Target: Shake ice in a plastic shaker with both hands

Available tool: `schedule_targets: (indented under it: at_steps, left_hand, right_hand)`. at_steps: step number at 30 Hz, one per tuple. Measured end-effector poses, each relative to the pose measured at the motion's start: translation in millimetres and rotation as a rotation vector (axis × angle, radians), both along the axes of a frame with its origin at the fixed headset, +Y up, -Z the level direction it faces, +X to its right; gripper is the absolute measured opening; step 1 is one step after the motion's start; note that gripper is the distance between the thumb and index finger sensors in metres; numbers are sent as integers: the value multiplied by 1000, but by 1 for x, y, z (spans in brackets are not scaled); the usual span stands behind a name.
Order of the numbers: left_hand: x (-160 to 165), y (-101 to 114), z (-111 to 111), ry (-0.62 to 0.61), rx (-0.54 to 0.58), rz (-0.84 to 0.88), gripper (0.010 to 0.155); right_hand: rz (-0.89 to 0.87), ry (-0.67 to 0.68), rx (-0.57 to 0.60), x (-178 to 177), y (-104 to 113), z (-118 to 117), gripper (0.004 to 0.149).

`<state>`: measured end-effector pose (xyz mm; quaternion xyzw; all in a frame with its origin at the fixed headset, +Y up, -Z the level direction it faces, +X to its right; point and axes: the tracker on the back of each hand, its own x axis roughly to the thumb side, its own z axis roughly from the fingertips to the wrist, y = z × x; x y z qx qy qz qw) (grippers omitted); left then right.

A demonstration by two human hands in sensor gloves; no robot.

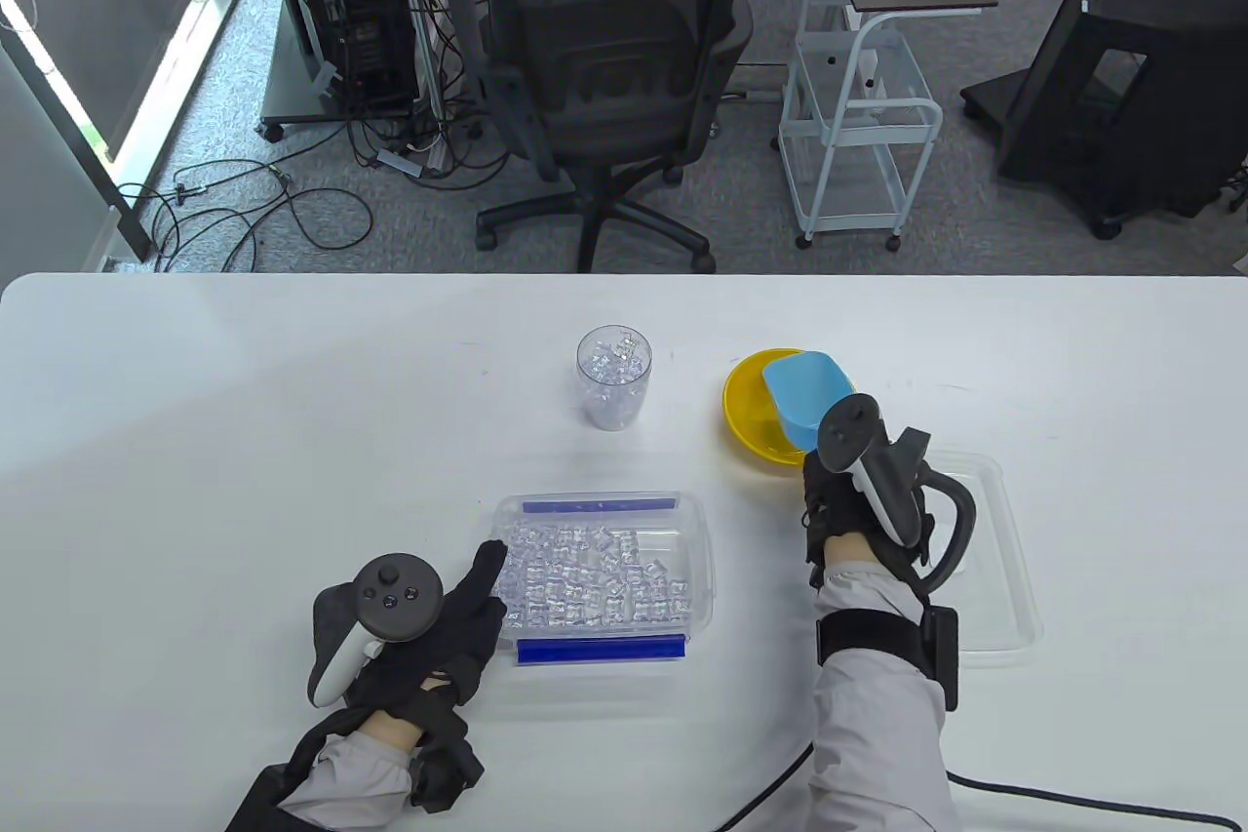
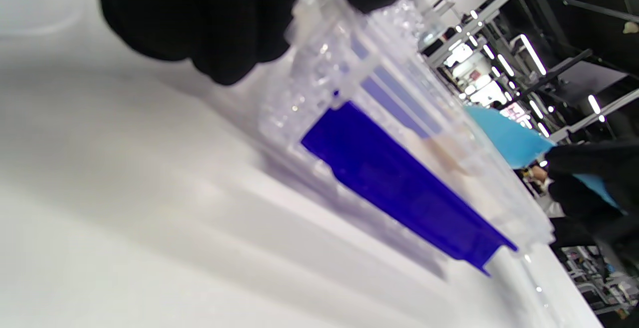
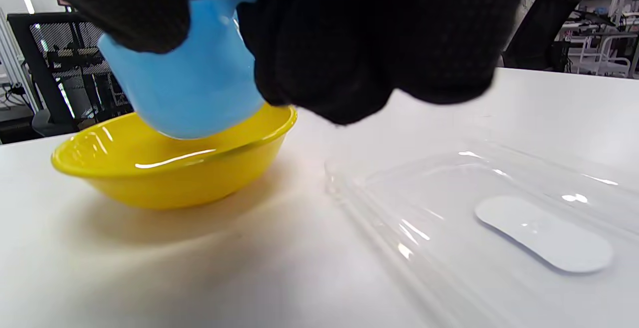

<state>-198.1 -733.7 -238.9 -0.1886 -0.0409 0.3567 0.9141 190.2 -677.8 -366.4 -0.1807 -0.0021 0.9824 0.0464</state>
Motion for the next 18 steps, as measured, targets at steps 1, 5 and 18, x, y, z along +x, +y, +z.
schedule_targets:
  at_steps: [1, 5, 18]
  left_hand:
    - [0, 0, 0, 0, 0, -1, 58]
    - [0, 0, 0, 0, 0, -1, 58]
    - [1, 0, 0, -4, 6, -13, 58]
  right_hand:
    - [13, 5, -5, -2, -2, 0, 58]
    - [61, 6, -49, -11, -13, -4, 59]
    - [36, 6, -193, -7, -28, -8, 65]
